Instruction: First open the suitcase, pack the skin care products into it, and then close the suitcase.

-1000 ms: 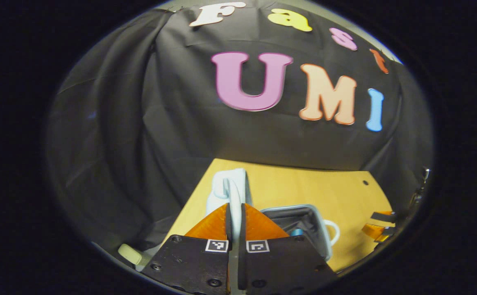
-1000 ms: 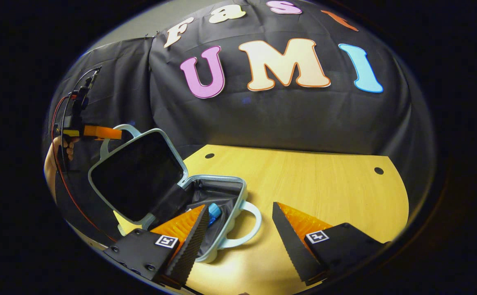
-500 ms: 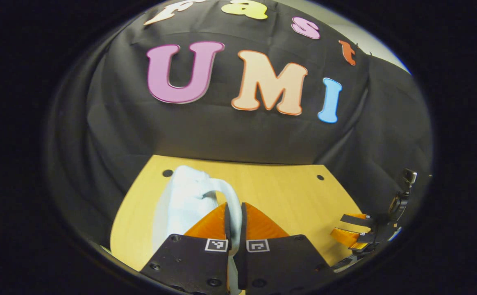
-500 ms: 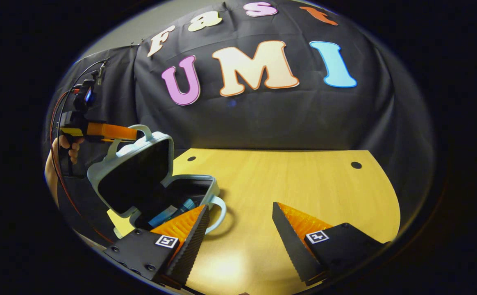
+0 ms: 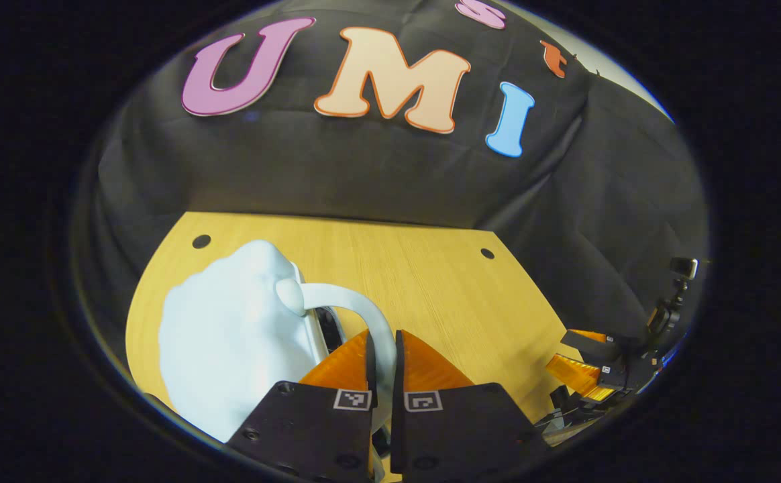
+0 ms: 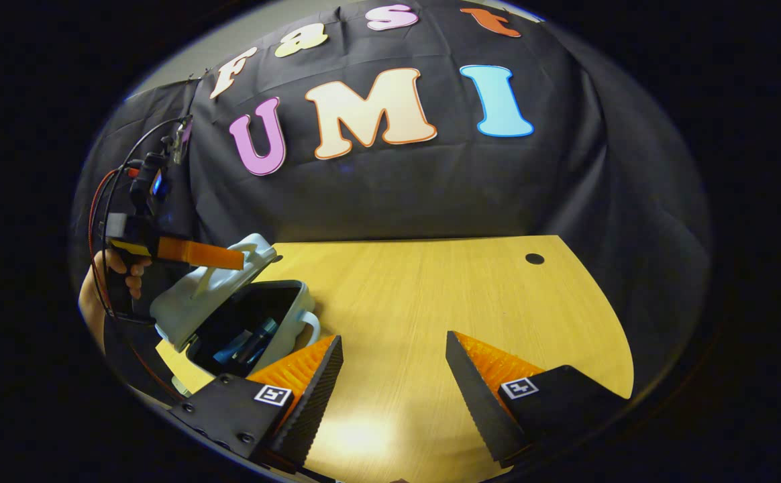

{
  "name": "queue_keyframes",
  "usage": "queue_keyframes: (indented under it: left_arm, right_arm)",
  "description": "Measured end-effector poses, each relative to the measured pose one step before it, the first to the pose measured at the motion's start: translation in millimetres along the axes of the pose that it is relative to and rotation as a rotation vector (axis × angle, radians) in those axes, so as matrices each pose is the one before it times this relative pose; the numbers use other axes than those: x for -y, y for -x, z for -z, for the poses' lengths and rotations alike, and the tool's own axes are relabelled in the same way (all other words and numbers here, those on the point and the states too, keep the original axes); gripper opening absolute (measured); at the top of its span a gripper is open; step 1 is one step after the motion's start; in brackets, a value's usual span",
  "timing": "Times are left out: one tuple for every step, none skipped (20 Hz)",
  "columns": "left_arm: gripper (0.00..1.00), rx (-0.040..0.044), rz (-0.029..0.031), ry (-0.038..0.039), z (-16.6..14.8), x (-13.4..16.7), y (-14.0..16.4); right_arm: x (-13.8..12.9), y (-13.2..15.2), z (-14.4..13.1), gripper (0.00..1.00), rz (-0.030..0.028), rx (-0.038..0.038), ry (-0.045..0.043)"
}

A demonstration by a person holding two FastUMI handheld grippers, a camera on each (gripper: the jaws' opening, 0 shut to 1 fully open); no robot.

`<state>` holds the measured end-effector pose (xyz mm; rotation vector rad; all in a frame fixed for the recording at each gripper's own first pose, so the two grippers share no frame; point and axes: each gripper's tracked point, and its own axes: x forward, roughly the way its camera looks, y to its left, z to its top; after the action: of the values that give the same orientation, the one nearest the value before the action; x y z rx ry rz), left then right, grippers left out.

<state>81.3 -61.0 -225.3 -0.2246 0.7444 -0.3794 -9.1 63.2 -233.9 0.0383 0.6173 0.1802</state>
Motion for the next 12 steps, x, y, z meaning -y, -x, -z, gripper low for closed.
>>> queue_keyframes:
  left_arm:
    - [0.04,-0.02061,0.00091,-0.00314,7.73,2.96,-7.78]
    - [0.04,-0.01972,-0.00097,-0.00052,9.61,3.18,-6.56]
    - [0.04,-0.02294,-0.0031,-0.00301,8.51,2.24,-8.76]
    - [0.05,-0.01931,-0.01029,-0.00323,7.74,0.21,-9.05]
    - [0.05,-0.01281,-0.00999,-0.00575,7.79,1.47,-7.88]
    - [0.06,-0.0145,-0.00779,-0.00523,7.26,3.2,-5.27]
    - [0.08,-0.00245,-0.00863,-0.00438,6.19,3.13,-2.49]
    - [0.11,0.0277,-0.01444,-0.00686,-0.28,3.1,1.77]
    - [0.41,0.04974,0.01213,-0.0036,-8.29,10.97,3.91]
    - [0.7,0.05365,-0.01284,-0.00902,-9.89,6.99,11.48]
    - [1.0,0.06286,-0.02153,-0.00895,-12.71,7.22,0.65]
    - [0.97,0.07663,-0.03765,-0.01586,-15.35,3.0,7.92]
  right_arm:
    - [5.49,1.25,1.2,0.97,0.00899,0.00024,-0.00348]
    - [4.68,2.4,0.65,0.97,0.00674,-0.00111,-0.00504]
    - [3.94,1.29,1.2,0.97,0.00408,-0.00237,-0.00516]
    - [3.38,1.96,0.62,0.97,0.00095,-0.00267,-0.00149]
    - [3.17,0.93,-0.01,0.97,0.00023,-0.00191,0.00277]
    - [3.24,1.39,-1.75,0.97,-0.00022,0.00289,0.00523]
    - [3.08,0.17,-2.78,0.97,-0.00176,0.00543,0.00452]
    - [2.45,0.35,-3.69,0.97,-0.00274,0.00848,0.00112]
    - [0.59,1.1,-4.44,0.97,-0.00741,0.01247,-0.0023]
    - [-0.14,0.28,-6.01,0.97,-0.00766,0.01571,-0.00324]
    - [-0.07,-0.21,-7.35,0.97,-0.0112,0.02065,-0.0001]
    - [-0.19,-0.56,-9.3,0.97,-0.00997,0.02558,0.00594]
